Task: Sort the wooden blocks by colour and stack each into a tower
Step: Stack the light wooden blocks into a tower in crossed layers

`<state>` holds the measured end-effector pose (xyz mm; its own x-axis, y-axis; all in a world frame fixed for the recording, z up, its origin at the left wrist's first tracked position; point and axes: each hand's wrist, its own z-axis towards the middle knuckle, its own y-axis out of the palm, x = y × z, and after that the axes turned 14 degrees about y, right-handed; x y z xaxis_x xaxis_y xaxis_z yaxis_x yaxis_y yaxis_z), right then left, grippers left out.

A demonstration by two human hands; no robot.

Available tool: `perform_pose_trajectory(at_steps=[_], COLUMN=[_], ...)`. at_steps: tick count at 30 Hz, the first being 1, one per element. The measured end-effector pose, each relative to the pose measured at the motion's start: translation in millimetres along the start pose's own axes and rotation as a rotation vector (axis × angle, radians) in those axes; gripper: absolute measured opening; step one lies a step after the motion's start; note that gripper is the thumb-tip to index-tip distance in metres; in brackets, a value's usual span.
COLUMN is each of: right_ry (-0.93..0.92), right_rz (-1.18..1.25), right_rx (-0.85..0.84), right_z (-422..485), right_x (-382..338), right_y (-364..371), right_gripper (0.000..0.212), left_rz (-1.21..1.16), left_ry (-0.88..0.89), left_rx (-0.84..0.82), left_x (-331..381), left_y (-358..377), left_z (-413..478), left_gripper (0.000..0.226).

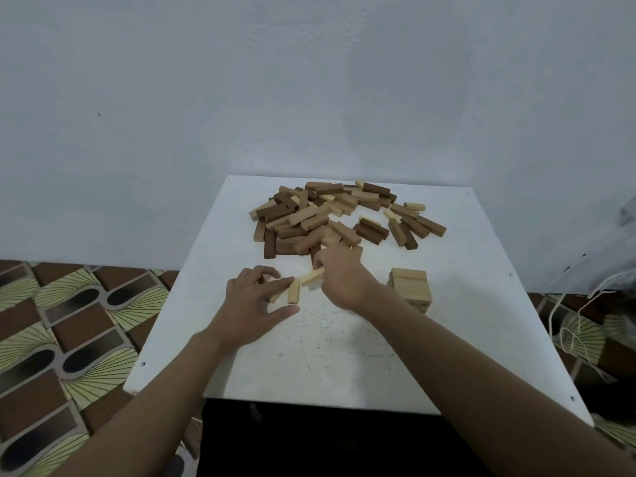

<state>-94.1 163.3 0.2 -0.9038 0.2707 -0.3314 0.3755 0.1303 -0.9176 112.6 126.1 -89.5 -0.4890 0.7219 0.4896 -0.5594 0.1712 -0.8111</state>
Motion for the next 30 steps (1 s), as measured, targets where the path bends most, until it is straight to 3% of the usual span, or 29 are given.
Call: perform_pose_trajectory(at_steps=[9,17,24,30], right_ry=[-0.034,-0.037,-0.056,-0.124], right_rz=[-0.031,0.18,0.175,0.188], right_rx=[-0.016,-0.08,-0.002,0.037], right_z=[-16,-17,-9,-6], right_x=[8,12,12,14], right_y=[44,53,61,65], right_gripper=[0.031,0.066,0.064,0.057], left_rz=[0.014,-0.045,-0.129,-0.296], left_ry=[0.014,0.034,0.053,-0.037], left_rx=[-0.002,-0.028,-0.172,-0.053], left_x=[-6,-4,-13,-9], left_y=[1,-2,-16,-15], left_z=[-8,-7,-4,1], left_gripper=[0.061,0.066,0.059,0.054])
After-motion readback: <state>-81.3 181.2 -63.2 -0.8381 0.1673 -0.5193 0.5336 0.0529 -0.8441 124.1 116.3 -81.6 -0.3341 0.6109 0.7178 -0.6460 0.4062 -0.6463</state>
